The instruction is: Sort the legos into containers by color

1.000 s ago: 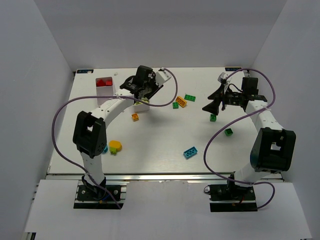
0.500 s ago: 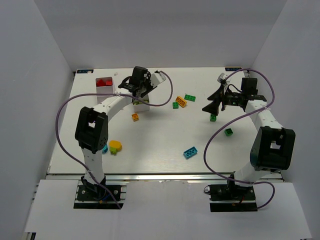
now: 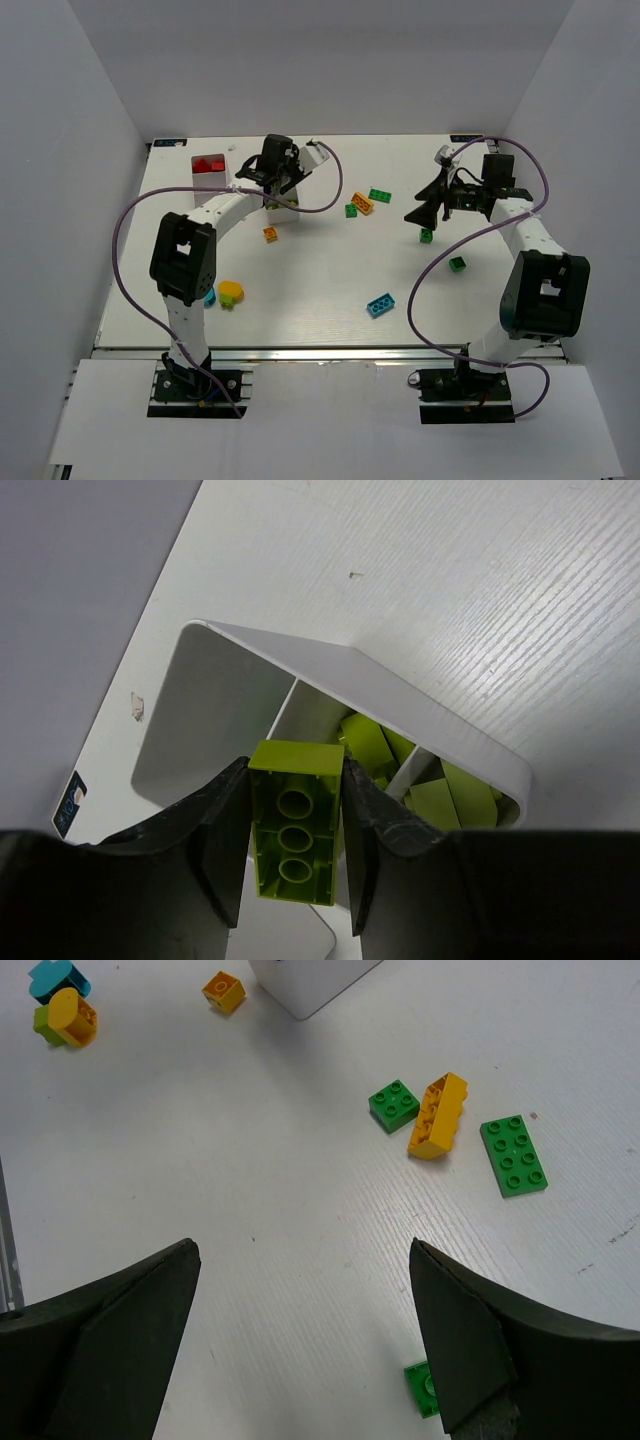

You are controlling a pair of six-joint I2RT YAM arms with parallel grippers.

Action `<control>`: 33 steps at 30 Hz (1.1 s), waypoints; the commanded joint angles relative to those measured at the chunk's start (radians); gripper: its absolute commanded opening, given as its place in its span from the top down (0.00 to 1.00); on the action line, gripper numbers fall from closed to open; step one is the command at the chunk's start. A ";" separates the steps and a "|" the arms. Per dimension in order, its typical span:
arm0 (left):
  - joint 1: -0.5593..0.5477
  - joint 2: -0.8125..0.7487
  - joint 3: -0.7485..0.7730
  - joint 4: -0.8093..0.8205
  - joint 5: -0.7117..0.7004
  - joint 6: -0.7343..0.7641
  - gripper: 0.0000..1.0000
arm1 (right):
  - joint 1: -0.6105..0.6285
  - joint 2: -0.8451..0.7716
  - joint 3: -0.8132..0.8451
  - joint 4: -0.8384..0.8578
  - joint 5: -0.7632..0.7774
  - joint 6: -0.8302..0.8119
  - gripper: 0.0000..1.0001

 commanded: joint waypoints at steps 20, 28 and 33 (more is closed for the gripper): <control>0.004 -0.112 0.006 0.022 0.006 -0.214 0.61 | 0.035 0.042 0.103 -0.147 0.093 -0.157 0.11; 0.012 -0.386 -0.214 0.039 -0.081 -0.794 0.18 | 0.116 0.166 0.226 -0.143 0.595 -0.071 0.11; 0.019 -0.572 -0.420 0.045 -0.026 -1.043 0.02 | 0.136 0.234 0.232 -0.180 0.894 -0.080 0.11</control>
